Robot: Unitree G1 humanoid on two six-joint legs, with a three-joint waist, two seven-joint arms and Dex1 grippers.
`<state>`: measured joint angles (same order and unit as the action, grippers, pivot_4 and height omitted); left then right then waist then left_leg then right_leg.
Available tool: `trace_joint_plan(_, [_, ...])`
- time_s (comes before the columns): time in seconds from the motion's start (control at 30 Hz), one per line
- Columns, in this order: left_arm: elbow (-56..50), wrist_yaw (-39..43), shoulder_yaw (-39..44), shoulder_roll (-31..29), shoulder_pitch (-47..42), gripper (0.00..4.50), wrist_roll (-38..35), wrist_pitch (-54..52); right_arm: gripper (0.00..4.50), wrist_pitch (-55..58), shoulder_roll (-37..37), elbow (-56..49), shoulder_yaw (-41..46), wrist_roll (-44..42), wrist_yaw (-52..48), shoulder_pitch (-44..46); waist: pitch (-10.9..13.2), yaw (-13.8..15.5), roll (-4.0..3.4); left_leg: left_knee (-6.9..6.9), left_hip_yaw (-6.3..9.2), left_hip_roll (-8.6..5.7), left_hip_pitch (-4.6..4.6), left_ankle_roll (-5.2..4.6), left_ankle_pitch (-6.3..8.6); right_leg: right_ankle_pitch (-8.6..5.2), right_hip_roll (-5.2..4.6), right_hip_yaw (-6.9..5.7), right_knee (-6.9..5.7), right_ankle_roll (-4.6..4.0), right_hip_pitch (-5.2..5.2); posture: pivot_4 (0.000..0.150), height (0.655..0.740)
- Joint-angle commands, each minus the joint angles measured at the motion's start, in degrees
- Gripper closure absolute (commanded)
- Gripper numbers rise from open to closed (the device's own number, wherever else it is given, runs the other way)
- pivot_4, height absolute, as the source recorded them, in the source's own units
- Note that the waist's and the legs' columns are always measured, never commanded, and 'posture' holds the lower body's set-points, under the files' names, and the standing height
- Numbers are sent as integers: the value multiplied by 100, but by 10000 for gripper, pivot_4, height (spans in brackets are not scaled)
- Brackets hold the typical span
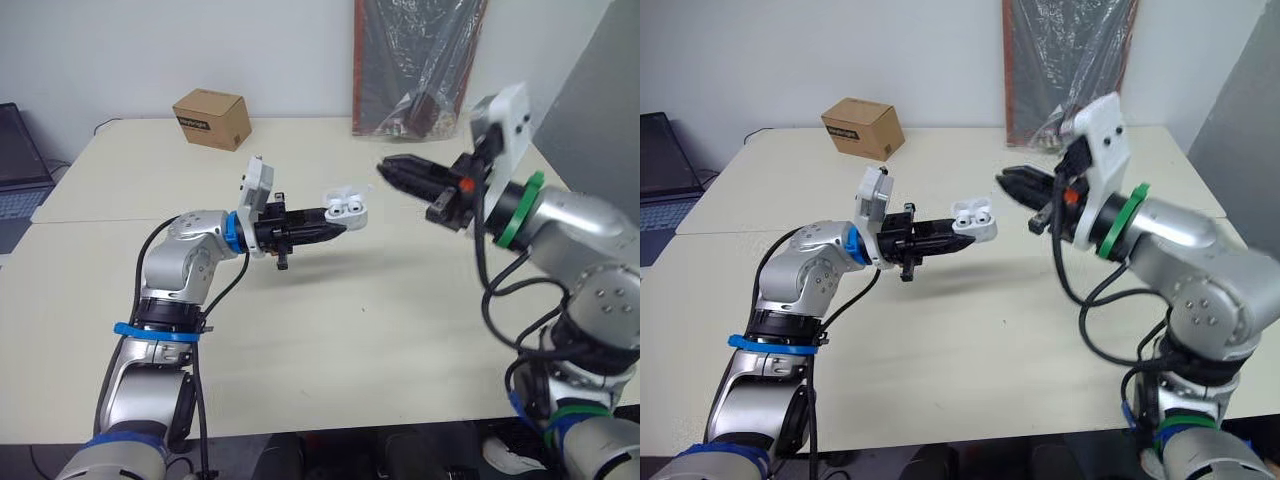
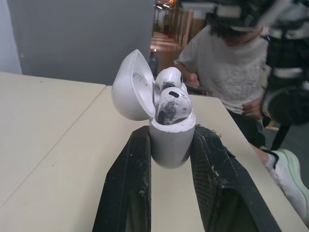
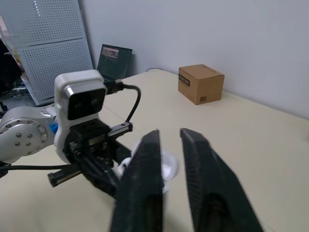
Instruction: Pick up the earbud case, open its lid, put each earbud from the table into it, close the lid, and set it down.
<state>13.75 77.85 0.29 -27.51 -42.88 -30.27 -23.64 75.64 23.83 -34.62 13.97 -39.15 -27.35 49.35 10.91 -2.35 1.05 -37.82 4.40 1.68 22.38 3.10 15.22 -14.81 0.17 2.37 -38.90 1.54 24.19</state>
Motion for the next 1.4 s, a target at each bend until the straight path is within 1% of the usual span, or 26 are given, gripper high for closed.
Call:
trace_joint_plan(0.03, [-222, 323, -37, -165, 24, 37247, -125, -48, 44679, -447, 581, 409, -492, 98, -462, 94, 0, -3, 0, 2, 0, 0, 0, 0, 0, -1, 0, 1, 2, -1, 0, 1500, 7400])
trace_joint_plan(0.1, [-224, 445, -73, -206, 27, 37247, -117, -52, 44679, -779, 915, 685, -918, 210, -812, 84, 1, -6, -1, 3, -2, 0, 3, -1, 0, -2, 0, 3, 4, 0, 2, 1500, 7400])
trace_joint_plan(0.2, [-243, 570, -88, -233, -12, 37247, -146, -126, 44679, -1449, 1307, 1246, -1766, 657, -1332, 107, 1, -6, 0, 2, -4, 0, 6, -1, 1, -10, 0, 3, 9, 14, 2, 1500, 7400])
trace_joint_plan(0.33, [-303, 657, -129, -243, -46, 37247, -155, -210, 44679, -2251, 1295, 1931, -2491, 1171, -1753, 212, 1, -5, 0, 0, -5, 0, 5, -1, 1, -12, 0, 4, 6, 18, 3, 1500, 7400])
trace_joint_plan(0.47, [-426, 663, -169, -242, 20, 37247, -158, -293, 44679, -2577, 1125, 2166, -2799, 1308, -2061, 292, 1, -2, 0, 0, -3, 0, 10, -1, 1, -12, 0, 3, 6, 17, 6, 1500, 7400])
trace_joint_plan(0.53, [-489, 646, -192, -248, 69, 37247, -156, -319, 44679, -2674, 1021, 2188, -2866, 1352, -2127, 310, 1, -2, 0, -1, -3, 0, 12, -1, 1, 0, 0, 3, 6, -2, 8, 1500, 7400])
trace_joint_plan(0.8, [-513, 554, -213, -264, 128, 37247, -82, -375, 44679, -2773, 775, 2143, -2691, 1303, -2175, 449, 1, 3, 0, -2, -1, 0, 12, -1, 1, 1, 0, 0, 5, -4, 8, 1500, 7400])
trace_joint_plan(1.0, [-486, 447, -176, -216, 120, 37247, -116, -395, 44679, -2623, 835, 1937, -2652, 1219, -2246, 424, 1, 5, 0, -2, 0, 0, 13, -1, 1, 1, 0, 0, 4, -5, 8, 1500, 7400])
trace_joint_plan(1.17, [-359, 323, -108, -146, 43, 37247, -141, -417, 44679, -2466, 908, 1572, -2597, 1121, -2248, 252, 1, 17, 0, -3, 0, 0, 13, -1, 1, 1, -1, 0, 4, -5, 8, 1500, 7400])
trace_joint_plan(1.4, [-260, 156, 11, -90, -62, 37247, -235, -593, 44679, -2399, 893, 1359, -2562, 1138, -2204, 80, 1, 16, 0, -4, 0, 0, 12, -1, 0, 2, -1, 0, 1, -6, 8, 1500, 7400])
